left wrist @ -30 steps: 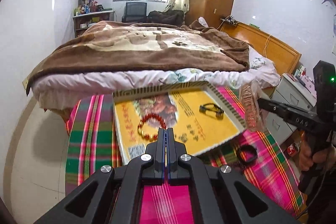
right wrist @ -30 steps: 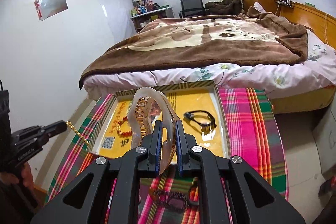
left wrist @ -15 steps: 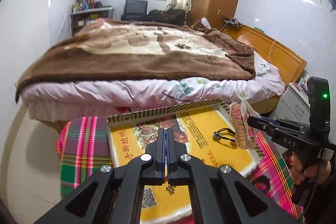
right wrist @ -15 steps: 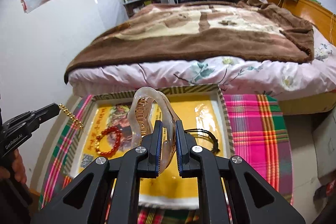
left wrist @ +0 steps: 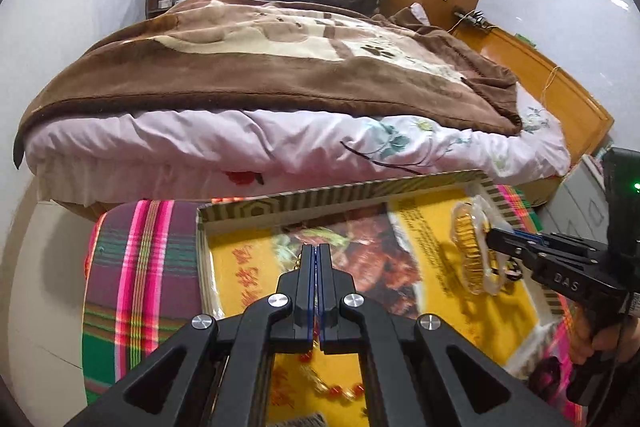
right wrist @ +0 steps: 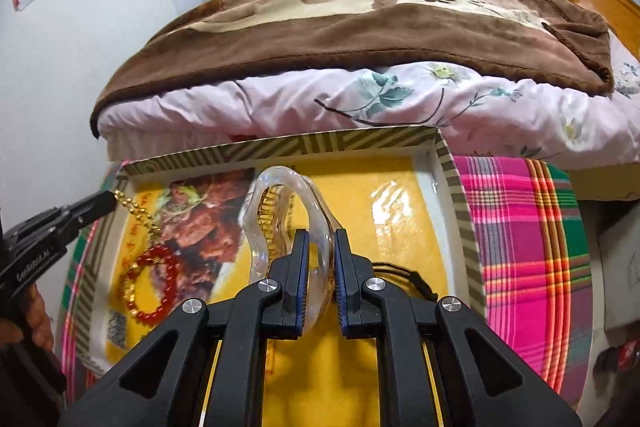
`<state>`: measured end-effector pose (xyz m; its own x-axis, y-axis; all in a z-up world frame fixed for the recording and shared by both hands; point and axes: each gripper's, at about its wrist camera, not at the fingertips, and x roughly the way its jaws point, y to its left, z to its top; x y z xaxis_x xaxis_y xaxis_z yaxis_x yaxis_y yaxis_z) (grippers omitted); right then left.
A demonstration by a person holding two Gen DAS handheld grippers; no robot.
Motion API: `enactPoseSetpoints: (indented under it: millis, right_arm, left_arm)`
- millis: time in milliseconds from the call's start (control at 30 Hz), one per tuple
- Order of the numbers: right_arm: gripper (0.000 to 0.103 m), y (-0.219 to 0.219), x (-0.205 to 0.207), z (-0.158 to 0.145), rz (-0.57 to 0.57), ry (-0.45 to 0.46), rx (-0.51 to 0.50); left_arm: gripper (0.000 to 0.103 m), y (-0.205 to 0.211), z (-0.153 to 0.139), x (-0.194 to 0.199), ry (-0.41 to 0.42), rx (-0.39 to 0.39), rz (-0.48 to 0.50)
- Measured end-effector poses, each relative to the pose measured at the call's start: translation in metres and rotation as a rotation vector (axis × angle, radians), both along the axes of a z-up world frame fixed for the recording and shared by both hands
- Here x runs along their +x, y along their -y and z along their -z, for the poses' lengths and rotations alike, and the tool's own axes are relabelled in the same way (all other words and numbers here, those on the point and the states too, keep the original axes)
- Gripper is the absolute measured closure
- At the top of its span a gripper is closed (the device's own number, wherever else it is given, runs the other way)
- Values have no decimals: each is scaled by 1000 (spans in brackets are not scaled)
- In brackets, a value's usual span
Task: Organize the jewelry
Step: 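Carry the gold chain over the yellow box while the right tool brings the clear clip, then open the left tool to drop the gold chain while the right tool releases the clear clip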
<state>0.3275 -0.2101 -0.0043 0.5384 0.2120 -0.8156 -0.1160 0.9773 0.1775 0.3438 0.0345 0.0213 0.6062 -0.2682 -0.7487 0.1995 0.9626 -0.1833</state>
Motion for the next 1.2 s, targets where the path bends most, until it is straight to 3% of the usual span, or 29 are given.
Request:
enactPoseSetpoints:
  millis: [667, 733, 867, 1100, 1200]
  right_arm:
    - [89, 1, 22, 13, 0, -22, -20]
    - [89, 1, 23, 15, -1, -31, -16]
    - [89, 2, 23, 16, 5, -32, 1]
    - [83, 4, 22, 12, 16, -25, 26]
    - [69, 6, 18, 8, 24, -20, 42]
  left_arm:
    - [101, -6, 32, 19, -81, 21, -49]
    - [96, -6, 32, 18, -79, 26, -54]
    - [59, -6, 32, 16, -81, 22, -55]
    - [49, -8, 29, 13, -83, 15, -59]
    - [45, -6, 25, 8, -75, 16, -51]
